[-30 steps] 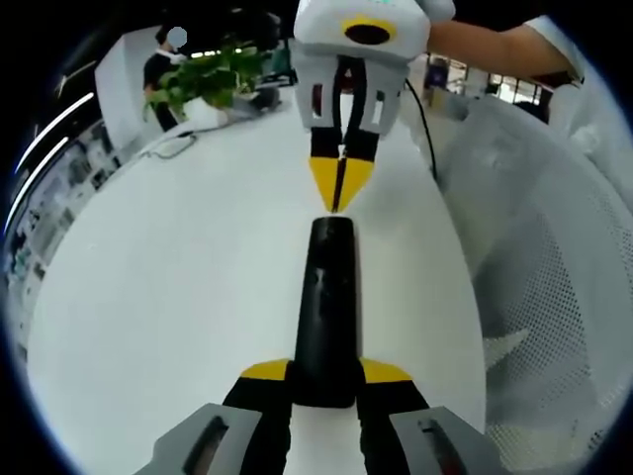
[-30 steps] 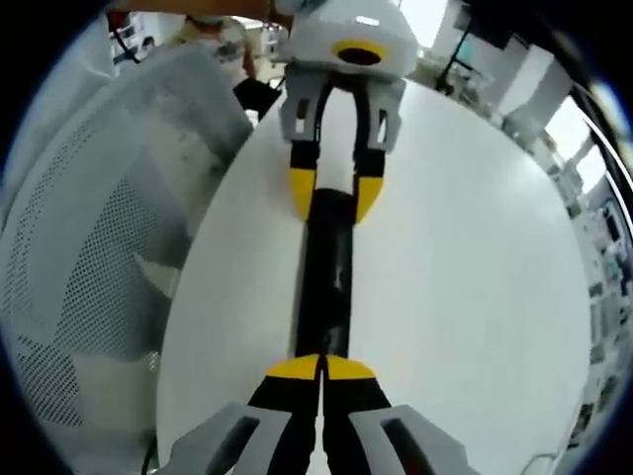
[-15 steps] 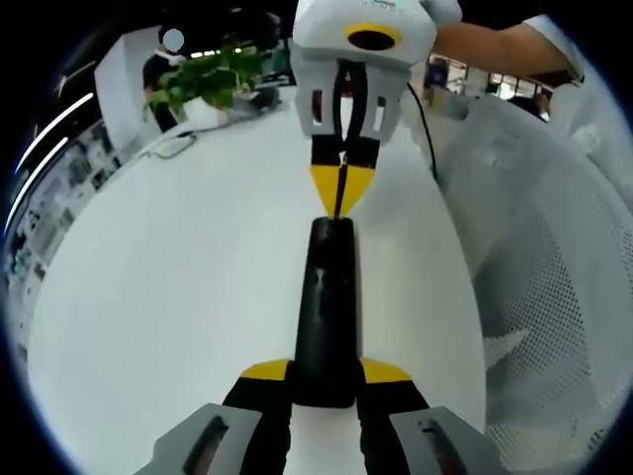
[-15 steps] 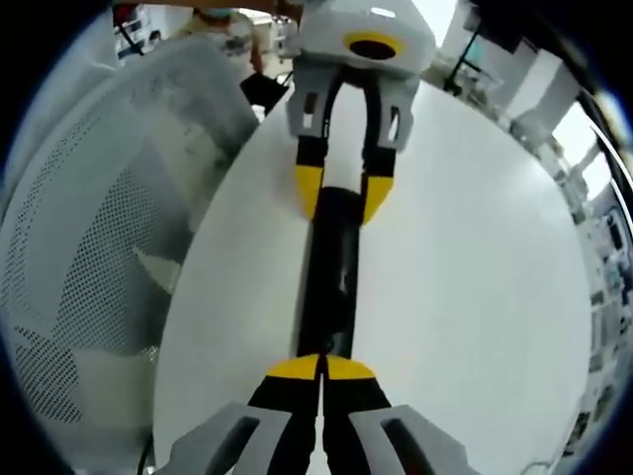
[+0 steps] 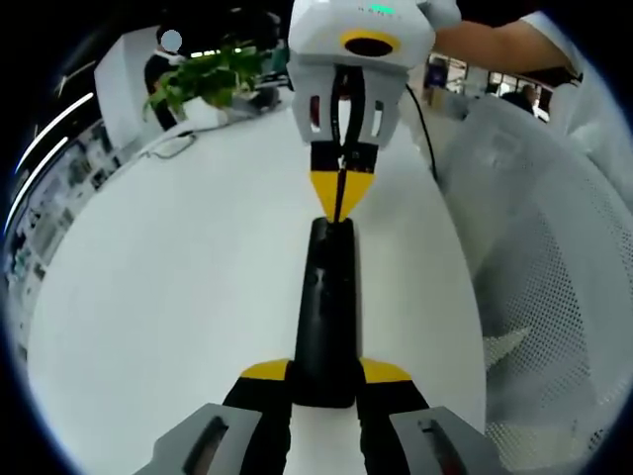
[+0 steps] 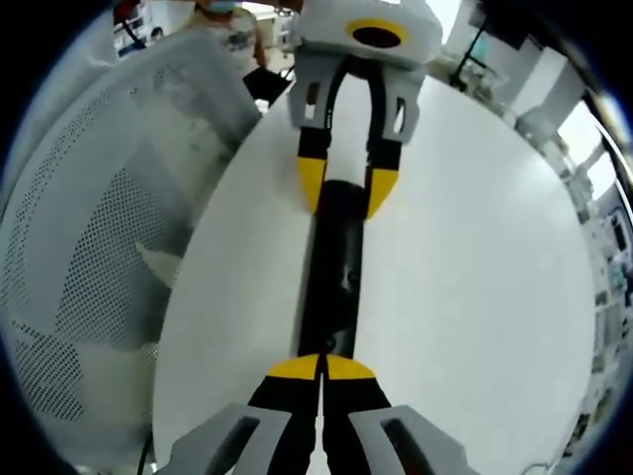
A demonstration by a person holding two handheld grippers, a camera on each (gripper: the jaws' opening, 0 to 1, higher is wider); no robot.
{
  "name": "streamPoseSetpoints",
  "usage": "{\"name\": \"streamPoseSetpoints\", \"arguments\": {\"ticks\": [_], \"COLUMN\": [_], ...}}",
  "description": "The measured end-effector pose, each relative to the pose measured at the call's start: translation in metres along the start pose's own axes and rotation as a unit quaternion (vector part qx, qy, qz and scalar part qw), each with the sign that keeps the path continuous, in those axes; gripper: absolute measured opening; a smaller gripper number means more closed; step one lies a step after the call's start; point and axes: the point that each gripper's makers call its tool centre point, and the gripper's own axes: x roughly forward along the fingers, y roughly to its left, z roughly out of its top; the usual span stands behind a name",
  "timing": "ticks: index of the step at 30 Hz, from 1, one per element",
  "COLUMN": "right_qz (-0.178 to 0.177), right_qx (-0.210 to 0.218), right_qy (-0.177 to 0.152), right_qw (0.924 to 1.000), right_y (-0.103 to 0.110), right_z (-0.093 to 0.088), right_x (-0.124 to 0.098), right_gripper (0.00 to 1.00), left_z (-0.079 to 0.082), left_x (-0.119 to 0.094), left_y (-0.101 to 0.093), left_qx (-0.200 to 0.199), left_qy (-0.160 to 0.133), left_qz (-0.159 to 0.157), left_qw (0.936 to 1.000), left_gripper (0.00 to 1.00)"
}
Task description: Press the specified remote control buttons in sequence, fully releasing each button before pressing the next.
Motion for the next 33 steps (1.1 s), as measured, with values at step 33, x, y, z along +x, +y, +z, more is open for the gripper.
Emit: {"name": "streamPoseSetpoints", "arguments": {"ticks": [33], "right_qz": [-0.006], "right_qx": [0.006], "right_qy": [0.002], "right_qw": [1.0000], "right_y": [0.0004], "right_z": [0.0003], "right_x": [-0.0007], "right_gripper": [0.00], "left_z": [-0.0009], "left_x": [-0.0001], "left_y": [0.0004], "left_qx": [-0.005], "left_qy": [-0.005], "left_qz": [0.003], "left_qw": [1.0000], "left_gripper": [0.24]}}
